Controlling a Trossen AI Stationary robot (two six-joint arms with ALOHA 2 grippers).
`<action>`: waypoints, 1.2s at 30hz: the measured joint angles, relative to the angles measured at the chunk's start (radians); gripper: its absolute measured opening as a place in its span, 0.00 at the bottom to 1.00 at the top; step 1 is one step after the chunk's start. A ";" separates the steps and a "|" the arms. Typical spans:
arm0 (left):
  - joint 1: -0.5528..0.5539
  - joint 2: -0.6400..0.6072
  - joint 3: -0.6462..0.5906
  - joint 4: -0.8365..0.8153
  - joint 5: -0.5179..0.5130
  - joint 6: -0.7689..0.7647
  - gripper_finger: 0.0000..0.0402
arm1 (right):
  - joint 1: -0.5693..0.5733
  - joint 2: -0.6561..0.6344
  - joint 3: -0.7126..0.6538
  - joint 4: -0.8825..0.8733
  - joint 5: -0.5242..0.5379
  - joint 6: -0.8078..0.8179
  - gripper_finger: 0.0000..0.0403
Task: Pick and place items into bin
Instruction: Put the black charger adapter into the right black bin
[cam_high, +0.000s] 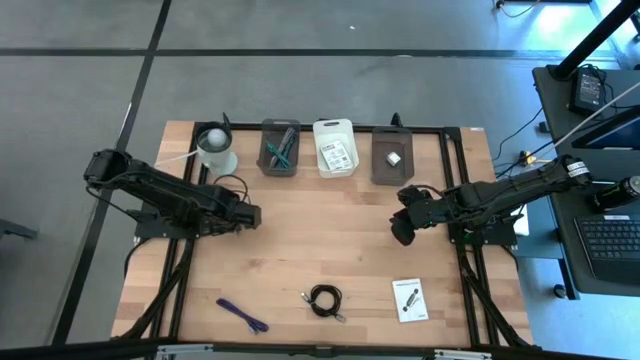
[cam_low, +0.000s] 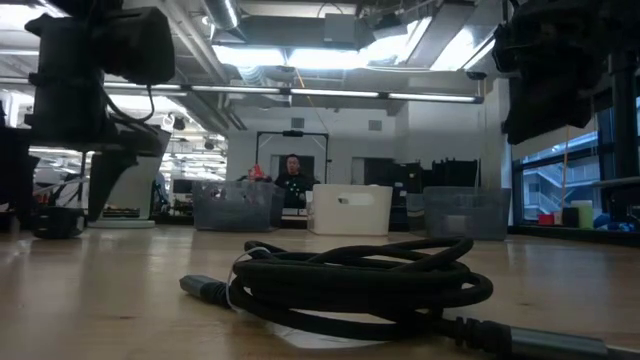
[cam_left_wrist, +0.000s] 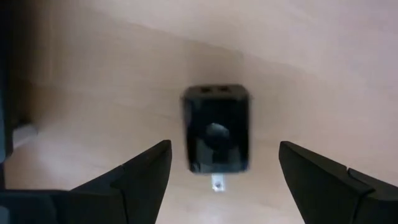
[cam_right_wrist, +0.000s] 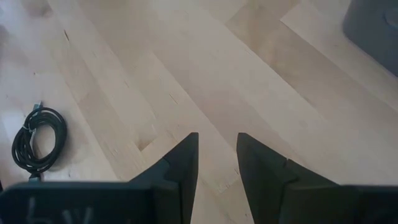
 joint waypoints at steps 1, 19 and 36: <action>0.000 0.000 -0.003 -0.004 -0.008 -0.009 0.72 | 0.000 0.000 0.000 0.000 0.000 0.000 0.28; 0.027 0.000 -0.004 -0.032 -0.011 -0.007 0.46 | 0.000 0.000 0.000 0.000 0.000 0.000 0.28; 0.030 -0.024 0.050 0.295 -0.162 0.264 0.33 | 0.000 0.000 0.000 0.001 0.003 -0.002 0.28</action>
